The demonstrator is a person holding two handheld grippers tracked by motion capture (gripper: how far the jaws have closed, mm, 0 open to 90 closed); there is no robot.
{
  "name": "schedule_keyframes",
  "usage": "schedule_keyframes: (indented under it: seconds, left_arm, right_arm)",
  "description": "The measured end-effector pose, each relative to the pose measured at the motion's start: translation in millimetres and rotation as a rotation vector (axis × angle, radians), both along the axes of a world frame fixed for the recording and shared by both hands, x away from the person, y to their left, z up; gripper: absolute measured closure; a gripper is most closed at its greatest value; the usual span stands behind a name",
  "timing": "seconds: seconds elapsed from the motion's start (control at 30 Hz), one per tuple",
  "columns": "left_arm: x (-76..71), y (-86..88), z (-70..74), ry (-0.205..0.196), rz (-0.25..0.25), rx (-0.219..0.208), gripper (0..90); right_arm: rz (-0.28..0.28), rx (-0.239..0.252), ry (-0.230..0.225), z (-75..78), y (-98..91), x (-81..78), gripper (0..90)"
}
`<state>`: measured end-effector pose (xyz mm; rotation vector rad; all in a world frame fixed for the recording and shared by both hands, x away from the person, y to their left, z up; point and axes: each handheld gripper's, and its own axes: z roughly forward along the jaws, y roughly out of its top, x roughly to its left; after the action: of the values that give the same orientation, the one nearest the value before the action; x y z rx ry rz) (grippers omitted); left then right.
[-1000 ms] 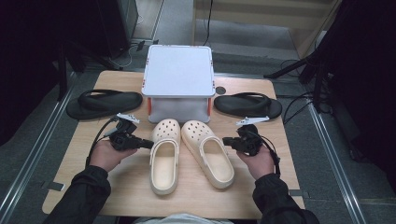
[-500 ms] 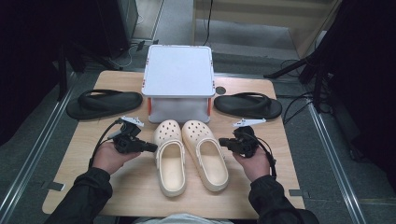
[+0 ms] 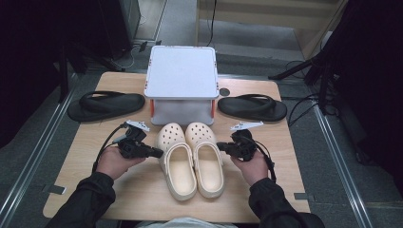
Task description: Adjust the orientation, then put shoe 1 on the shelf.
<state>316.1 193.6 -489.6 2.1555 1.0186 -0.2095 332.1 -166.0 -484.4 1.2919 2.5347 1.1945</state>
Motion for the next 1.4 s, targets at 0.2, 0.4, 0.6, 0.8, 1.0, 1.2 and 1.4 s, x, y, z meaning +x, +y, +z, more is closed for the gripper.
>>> schedule_keyframes:
  seconds: [0.2,0.4,0.6,0.8,1.0,1.2,1.4]
  left_arm:
    - [-0.9,6.1,8.4,-0.042,0.019,-0.002,84.3]
    - [0.8,10.4,17.5,-0.057,0.030,-0.003,74.4]
    - [0.0,12.1,25.4,-0.090,0.039,-0.021,70.7]
    - [0.5,14.9,36.0,-0.109,0.031,-0.040,86.3]
    - [5.5,17.5,44.7,-0.120,0.032,-0.050,89.9]
    - [12.3,16.3,51.5,-0.108,0.029,-0.072,89.9]
    - [22.9,16.6,63.7,-0.136,0.026,-0.054,89.9]
  right_arm:
    - [-0.028,0.027,-0.064,18.0,-13.0,-2.5,85.5]
    - [-0.027,0.078,-0.094,32.8,-21.8,-17.2,79.3]
    - [0.013,0.085,-0.090,33.2,-11.5,-36.6,74.8]
    - [0.037,0.083,-0.089,31.6,0.3,-52.6,72.6]
    - [0.050,0.082,-0.072,28.6,6.5,-59.9,70.7]
    - [0.060,0.071,-0.070,25.7,12.4,-61.4,68.4]
    - [0.078,0.053,-0.068,20.9,19.8,-62.5,65.3]
